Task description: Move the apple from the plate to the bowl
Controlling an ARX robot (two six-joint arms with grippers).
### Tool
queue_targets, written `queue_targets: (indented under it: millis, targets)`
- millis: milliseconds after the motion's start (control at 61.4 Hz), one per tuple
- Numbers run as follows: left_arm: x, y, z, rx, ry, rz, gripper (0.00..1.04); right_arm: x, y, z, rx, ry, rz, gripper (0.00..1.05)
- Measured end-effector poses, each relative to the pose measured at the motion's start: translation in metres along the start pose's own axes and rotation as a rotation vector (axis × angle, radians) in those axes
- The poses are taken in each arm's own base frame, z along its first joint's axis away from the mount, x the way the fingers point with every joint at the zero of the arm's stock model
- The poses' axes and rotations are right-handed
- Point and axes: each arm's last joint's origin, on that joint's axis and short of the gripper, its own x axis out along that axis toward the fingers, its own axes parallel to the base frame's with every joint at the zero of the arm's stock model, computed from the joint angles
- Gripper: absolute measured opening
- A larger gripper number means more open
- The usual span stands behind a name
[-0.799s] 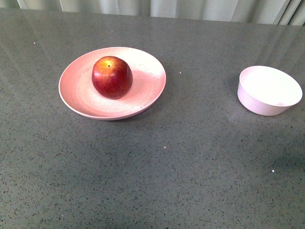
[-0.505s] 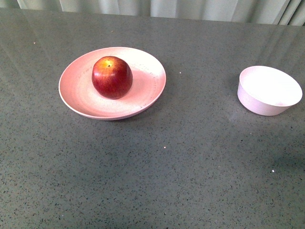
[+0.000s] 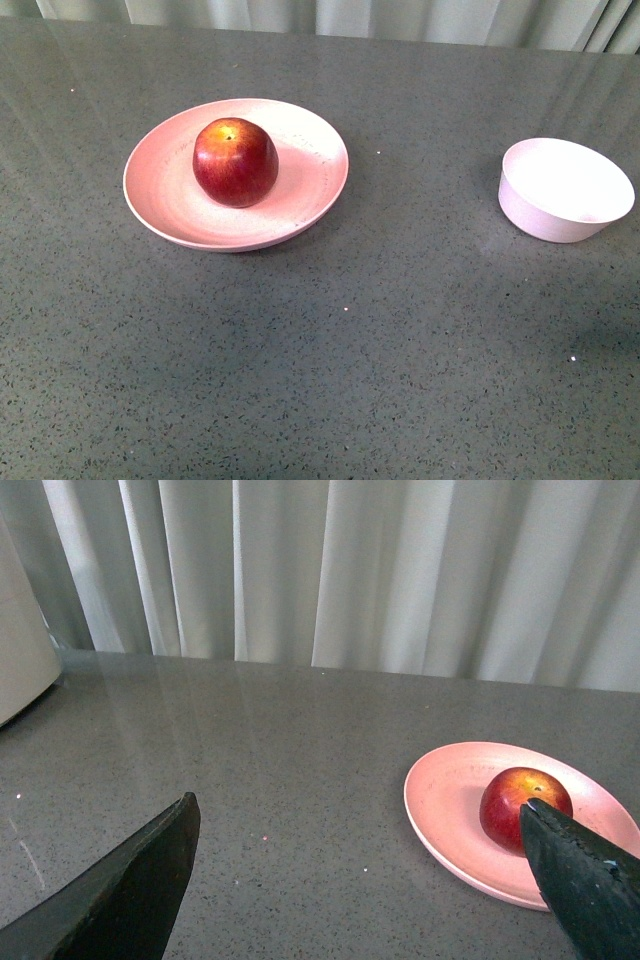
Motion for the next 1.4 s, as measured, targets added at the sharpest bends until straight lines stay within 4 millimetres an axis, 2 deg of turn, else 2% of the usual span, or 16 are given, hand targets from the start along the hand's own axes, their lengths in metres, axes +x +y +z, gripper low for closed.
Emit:
queue_targets:
  millis: [310, 342, 375, 424, 473, 570, 652, 766, 913, 1059, 1190, 1402]
  targets:
    - [0.0, 0.0, 0.0, 0.0, 0.0, 0.0, 0.96, 0.0, 0.0, 0.0, -0.001, 0.009, 0.009, 0.96]
    - [0.0, 0.0, 0.0, 0.0, 0.0, 0.0, 0.96, 0.001, 0.0, -0.001, -0.015, 0.093, 0.056, 0.96]
    - [0.0, 0.0, 0.0, 0.0, 0.0, 0.0, 0.96, 0.002, -0.001, -0.001, -0.016, 0.256, 0.106, 0.96]
    - [0.0, 0.0, 0.0, 0.0, 0.0, -0.001, 0.96, 0.008, -0.002, -0.001, -0.016, 0.378, 0.138, 0.96]
    - [0.0, 0.0, 0.0, 0.0, 0.0, 0.0, 0.96, 0.018, -0.005, 0.001, -0.023, 0.439, 0.135, 0.96]
    - [0.0, 0.0, 0.0, 0.0, 0.0, 0.0, 0.96, 0.057, -0.011, 0.013, -0.072, 0.42, 0.133, 0.96]
    - [0.0, 0.0, 0.0, 0.0, 0.0, 0.0, 0.96, 0.088, -0.015, 0.015, -0.107, 0.416, 0.14, 0.96]
    - [0.0, 0.0, 0.0, 0.0, 0.0, 0.0, 0.96, 0.14, -0.02, -0.003, -0.143, 0.479, 0.16, 0.96]
    - [0.0, 0.0, 0.0, 0.0, 0.0, 0.0, 0.96, 0.182, -0.026, -0.028, -0.159, 0.552, 0.126, 0.96]
    - [0.0, 0.0, 0.0, 0.0, 0.0, 0.0, 0.96, 0.208, -0.028, -0.048, -0.141, 0.619, 0.104, 0.96]
    - [0.0, 0.0, 0.0, 0.0, 0.0, 0.0, 0.96, 0.23, -0.029, -0.061, -0.046, 0.678, 0.076, 0.96]
    - [0.0, 0.0, 0.0, 0.0, 0.0, 0.0, 0.96, 0.25, -0.021, -0.083, 0.034, 0.75, 0.04, 0.95]
